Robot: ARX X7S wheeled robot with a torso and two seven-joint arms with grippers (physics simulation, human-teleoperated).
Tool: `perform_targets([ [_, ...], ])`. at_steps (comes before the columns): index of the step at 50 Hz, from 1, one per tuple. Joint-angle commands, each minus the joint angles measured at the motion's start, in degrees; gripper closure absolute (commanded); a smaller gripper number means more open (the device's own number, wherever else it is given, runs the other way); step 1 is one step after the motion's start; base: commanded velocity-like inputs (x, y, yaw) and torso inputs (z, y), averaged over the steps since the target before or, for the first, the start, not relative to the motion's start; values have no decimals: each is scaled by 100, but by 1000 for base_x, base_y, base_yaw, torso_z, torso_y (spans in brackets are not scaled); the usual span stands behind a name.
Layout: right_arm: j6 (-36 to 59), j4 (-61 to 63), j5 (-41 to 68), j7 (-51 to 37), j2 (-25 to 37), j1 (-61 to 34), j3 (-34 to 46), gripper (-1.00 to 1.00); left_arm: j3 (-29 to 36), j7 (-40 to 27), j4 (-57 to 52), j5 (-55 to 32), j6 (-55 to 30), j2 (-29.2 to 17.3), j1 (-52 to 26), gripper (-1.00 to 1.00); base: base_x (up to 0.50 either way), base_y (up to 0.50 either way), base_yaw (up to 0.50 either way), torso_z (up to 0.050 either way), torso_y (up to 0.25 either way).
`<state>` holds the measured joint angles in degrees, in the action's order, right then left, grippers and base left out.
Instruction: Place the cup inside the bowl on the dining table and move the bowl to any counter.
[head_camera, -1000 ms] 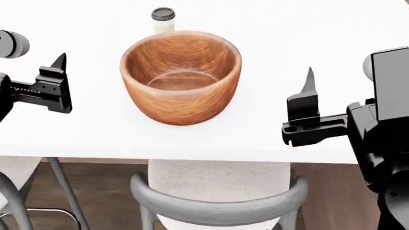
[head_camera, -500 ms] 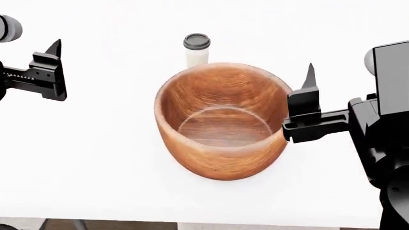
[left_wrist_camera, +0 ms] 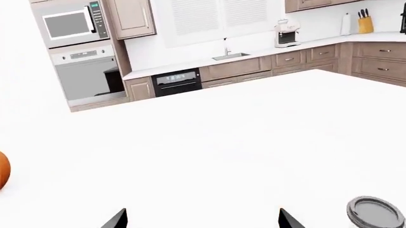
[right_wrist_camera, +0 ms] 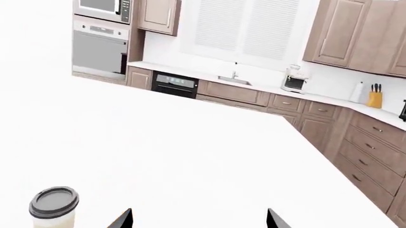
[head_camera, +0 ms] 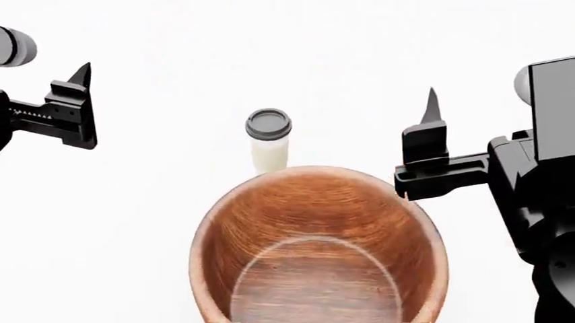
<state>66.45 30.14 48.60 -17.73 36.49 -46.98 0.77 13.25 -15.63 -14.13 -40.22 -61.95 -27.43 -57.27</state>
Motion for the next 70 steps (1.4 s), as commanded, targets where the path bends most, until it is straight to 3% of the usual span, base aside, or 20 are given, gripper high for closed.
perform_targets([
  [1,0,-34,113,-1,-35,12,-80,-100,14,-4,-32,-39,-20,-25,43,-100,500,5,0,0,0],
  [17,363,-230,720,121,-110,-90,-297,-100,47,-13,-8,-50,21,-30,148,-100,103,2,0,0,1],
  [19,523,-808,649,394,-181,-856,120,-100,32,12,10,-63,31,-56,164,-100,0,0,0,0,0],
  [21,543,-1154,752,327,-434,-1045,-5,-100,40,-11,19,-57,39,-27,173,-100,0,0,0,0,0],
  [25,435,-1703,534,763,-553,-1388,560,-100,14,-7,-5,-82,65,-39,236,-100,0,0,0,0,0],
  [40,-1056,-4461,-881,2697,-1412,-2403,2629,-100,-198,52,-189,-259,156,-209,647,-100,0,0,0,0,0],
  [55,-2587,-7745,-1709,3916,-2498,-3322,3333,-100,-179,-19,-102,-275,137,-118,574,-100,0,0,0,0,0],
  [67,-4020,-10394,-2092,4800,-3460,-3909,3572,-100,-204,169,-53,-305,215,-309,633,-100,0,0,0,0,0],
  [70,-4100,-10500,-2163,4883,-3566,-3874,3522,-100,-184,131,-71,-294,241,-267,689,-100,0,0,0,0,0],
])
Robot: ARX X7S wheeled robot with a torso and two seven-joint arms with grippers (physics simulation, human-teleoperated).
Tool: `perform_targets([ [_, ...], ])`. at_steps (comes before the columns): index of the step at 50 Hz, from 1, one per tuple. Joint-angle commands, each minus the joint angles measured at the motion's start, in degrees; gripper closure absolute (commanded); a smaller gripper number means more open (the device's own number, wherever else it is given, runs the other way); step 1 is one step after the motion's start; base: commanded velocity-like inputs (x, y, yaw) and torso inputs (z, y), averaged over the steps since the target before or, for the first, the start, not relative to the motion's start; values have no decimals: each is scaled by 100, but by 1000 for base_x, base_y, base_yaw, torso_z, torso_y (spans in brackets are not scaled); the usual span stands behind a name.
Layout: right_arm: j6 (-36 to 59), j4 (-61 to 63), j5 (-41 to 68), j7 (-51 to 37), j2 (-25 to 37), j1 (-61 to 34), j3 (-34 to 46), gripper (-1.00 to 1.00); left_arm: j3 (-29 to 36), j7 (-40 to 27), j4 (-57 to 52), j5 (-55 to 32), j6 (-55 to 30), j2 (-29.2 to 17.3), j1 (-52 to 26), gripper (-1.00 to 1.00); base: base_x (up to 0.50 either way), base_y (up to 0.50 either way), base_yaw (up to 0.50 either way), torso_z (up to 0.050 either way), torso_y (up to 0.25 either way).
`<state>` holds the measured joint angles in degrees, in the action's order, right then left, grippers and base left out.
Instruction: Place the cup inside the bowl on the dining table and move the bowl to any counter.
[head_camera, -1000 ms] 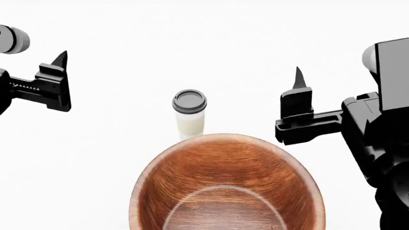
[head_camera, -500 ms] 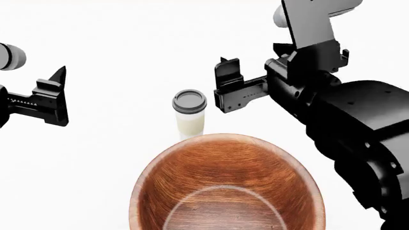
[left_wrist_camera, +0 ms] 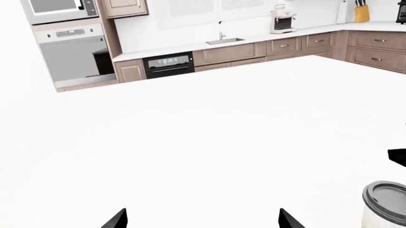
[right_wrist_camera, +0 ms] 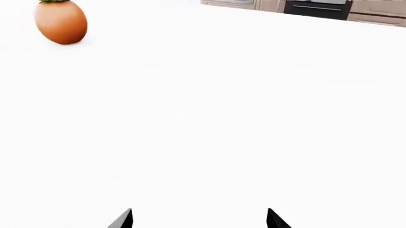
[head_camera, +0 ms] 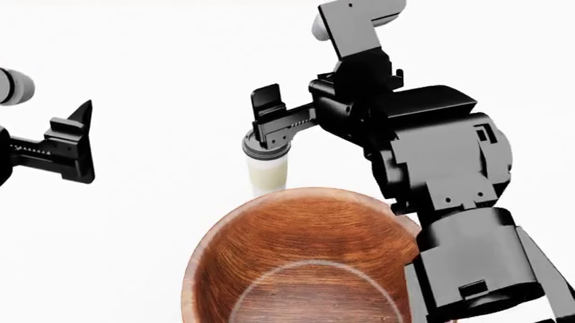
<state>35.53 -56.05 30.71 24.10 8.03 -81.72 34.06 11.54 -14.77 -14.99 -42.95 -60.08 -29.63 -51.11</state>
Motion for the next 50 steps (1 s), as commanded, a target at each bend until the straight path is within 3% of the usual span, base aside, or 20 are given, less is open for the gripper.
perform_targets([
  [1,-1026,-1882,-405,717,-746,-385,169,-100,-15,42,25,-11,71,-47,85,-100,0,0,0,0,0],
  [6,-1064,-1883,-363,739,-798,-282,233,-100,-19,48,60,-13,111,-35,122,-100,0,0,0,0,0],
  [18,-1285,-1883,1255,553,-800,-213,1767,-100,45,64,130,32,205,-10,190,-100,0,0,0,0,0],
  [25,-1305,-1885,1450,506,-800,-208,1951,-100,102,12,141,58,215,53,201,-100,0,0,0,0,0],
  [50,-1308,-1890,1449,326,-801,-30,2023,-100,-178,360,52,-129,376,-447,504,-100,0,0,0,0,0],
])
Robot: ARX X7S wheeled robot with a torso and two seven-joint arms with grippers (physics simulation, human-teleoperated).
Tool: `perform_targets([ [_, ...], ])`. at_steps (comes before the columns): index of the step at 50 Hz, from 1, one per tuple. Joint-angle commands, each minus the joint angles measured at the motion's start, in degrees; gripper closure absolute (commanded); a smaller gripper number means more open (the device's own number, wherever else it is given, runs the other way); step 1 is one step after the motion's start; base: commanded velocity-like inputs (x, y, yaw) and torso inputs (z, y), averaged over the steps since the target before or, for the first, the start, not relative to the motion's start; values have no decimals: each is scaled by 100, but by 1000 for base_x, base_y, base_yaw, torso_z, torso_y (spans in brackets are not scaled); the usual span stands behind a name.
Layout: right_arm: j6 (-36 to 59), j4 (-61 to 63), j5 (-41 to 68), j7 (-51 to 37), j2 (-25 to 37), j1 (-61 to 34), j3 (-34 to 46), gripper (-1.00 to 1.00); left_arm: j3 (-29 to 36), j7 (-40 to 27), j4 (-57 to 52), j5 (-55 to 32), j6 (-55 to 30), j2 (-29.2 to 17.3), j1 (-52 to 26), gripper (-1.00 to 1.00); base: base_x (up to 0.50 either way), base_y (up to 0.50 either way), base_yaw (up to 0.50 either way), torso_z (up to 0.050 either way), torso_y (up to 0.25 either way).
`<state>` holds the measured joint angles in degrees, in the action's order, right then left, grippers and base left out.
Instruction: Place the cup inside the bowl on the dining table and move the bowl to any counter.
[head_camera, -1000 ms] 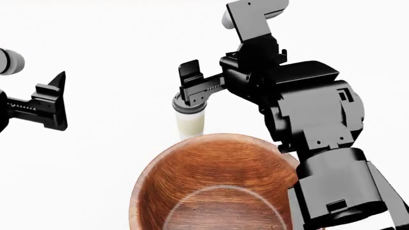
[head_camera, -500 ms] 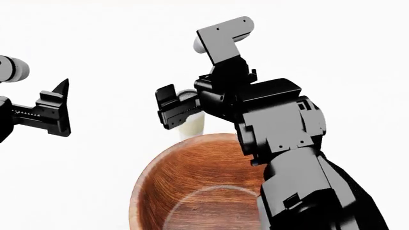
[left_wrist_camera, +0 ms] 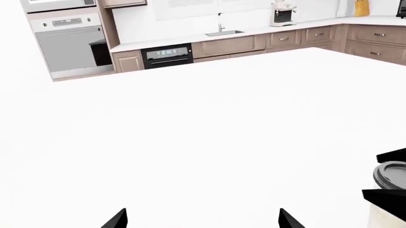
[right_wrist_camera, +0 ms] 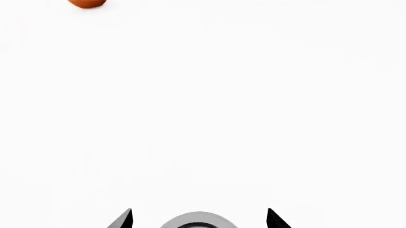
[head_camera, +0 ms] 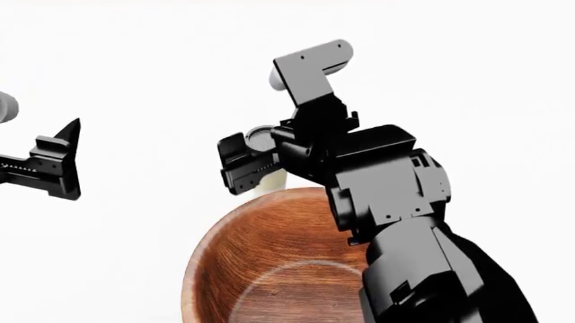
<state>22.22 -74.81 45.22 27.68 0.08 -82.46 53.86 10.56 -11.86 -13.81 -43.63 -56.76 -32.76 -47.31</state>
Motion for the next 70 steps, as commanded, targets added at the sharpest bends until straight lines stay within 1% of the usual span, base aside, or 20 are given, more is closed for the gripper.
perform_targets([
  [1,27,-14,12,-38,-6,58,58,-100,-82,77,-55,-59,54,-144,132,-100,0,0,0,0,0],
  [5,58,-14,18,-47,-6,124,72,-100,-73,81,-51,-69,40,-151,126,-100,0,0,0,0,0],
  [10,2,-14,377,-76,-7,155,436,-100,-69,70,-48,-81,23,-154,119,-100,0,0,0,0,0],
  [17,38,-15,-41,-61,-5,157,31,-100,-72,52,-45,-99,9,-154,116,-100,0,0,0,0,0],
  [20,-88,-13,-10,-231,-6,89,140,-100,-60,71,-43,-102,17,-162,113,-100,0,0,0,0,0],
  [21,-169,-13,-1,-273,-6,69,177,100,-57,73,-43,-103,16,-163,112,-100,0,0,0,0,0],
  [31,-98,-14,-383,-337,-4,-176,-504,100,-11,104,-41,-108,8,-190,94,-100,0,0,0,0,0],
  [32,-86,-14,-374,-317,-5,-233,-515,100,313,-125,198,145,56,260,-122,-100,0,0,0,0,0],
  [33,-89,-13,-368,-316,-5,-252,-508,100,285,-126,228,132,85,291,-125,-100,0,0,0,0,0],
  [36,-110,-13,-353,-296,-4,-374,-498,100,301,-74,153,115,33,173,-127,-100,0,0,0,0,3],
  [38,-93,-12,-457,-279,2,-416,-600,100,597,-189,264,296,-55,364,-327,-100,0,0,0,0,0],
  [40,-68,-7,-553,-234,18,-490,-655,100,708,-321,336,381,-49,582,-423,-100,0,0,0,0,0],
  [42,-8,32,-580,-192,38,-559,-649,100,515,-231,289,264,31,459,-301,-100,0,0,0,0,0],
  [43,215,458,-529,-295,183,-547,-649,100,454,-216,283,226,59,441,-256,-100,0,0,0,0,0],
  [45,933,1897,-261,-755,684,-333,-726,100,432,-193,284,208,86,423,-215,-100,0,0,0,0,0],
  [47,1422,2900,-36,-1097,1042,-174,-793,100,359,-142,250,154,100,341,-165,-100,0,0,0,0,0],
  [53,2462,5188,739,-2047,1947,196,-1219,100,379,-182,277,184,131,376,-163,-100,0,0,0,0,0],
  [61,3425,7256,1854,-3085,2748,551,-1826,100,377,-165,270,167,134,343,-164,-100,0,0,0,0,1],
  [68,3976,8400,2851,-3744,3261,711,-2326,100,460,-201,246,215,146,373,-163,-100,0,0,0,0,0],
  [70,4052,8657,3105,-3970,3408,820,-2469,100,422,-167,236,180,133,318,-169,-100,0,0,0,0,0],
])
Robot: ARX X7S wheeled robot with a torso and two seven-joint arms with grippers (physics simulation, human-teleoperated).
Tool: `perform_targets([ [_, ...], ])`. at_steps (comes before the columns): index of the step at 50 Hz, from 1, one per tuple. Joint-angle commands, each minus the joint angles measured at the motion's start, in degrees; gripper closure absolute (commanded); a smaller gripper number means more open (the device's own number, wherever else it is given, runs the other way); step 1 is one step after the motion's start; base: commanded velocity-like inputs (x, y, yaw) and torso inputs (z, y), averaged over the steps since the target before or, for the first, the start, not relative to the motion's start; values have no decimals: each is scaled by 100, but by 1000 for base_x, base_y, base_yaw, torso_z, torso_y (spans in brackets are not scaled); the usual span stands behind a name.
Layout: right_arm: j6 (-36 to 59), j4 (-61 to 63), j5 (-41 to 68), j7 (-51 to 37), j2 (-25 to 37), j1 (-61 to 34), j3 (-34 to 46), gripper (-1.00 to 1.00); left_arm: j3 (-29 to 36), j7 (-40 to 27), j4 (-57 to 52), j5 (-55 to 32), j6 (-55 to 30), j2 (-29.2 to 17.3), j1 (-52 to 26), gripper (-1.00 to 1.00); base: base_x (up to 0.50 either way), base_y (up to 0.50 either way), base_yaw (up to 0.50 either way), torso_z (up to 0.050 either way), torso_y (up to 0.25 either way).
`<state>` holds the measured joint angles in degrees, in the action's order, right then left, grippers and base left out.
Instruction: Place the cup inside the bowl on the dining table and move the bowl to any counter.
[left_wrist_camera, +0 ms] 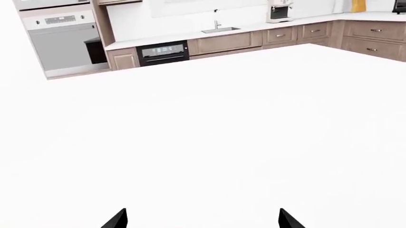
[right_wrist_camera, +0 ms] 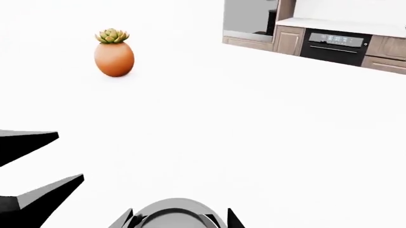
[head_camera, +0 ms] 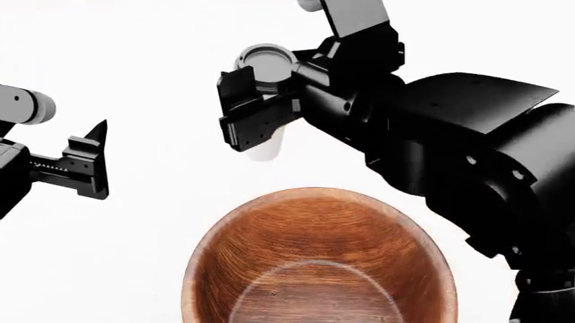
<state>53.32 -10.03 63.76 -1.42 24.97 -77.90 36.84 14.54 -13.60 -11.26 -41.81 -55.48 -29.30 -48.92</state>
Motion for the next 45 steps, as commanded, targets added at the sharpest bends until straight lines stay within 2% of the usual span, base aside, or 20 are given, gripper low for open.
perform_targets([
  [1,985,2349,1392,-1186,1020,421,-843,100,61,-23,-22,16,-2,14,-19,-100,0,0,0,0,0],
  [9,1120,2773,2454,-1759,1367,515,-1331,100,122,35,39,44,21,-2,-78,-100,0,0,0,0,0],
  [23,1105,3796,4674,-2885,2479,949,-1753,100,195,41,51,66,68,21,-52,-100,0,0,0,0,0],
  [35,1148,3867,5178,-3234,2720,1230,-1438,100,236,38,24,71,82,11,-44,-100,0,0,0,0,0],
  [45,1162,3740,4658,-3021,2584,1576,-1346,100,216,46,-2,22,61,-17,-50,-100,0,0,0,0,1],
])
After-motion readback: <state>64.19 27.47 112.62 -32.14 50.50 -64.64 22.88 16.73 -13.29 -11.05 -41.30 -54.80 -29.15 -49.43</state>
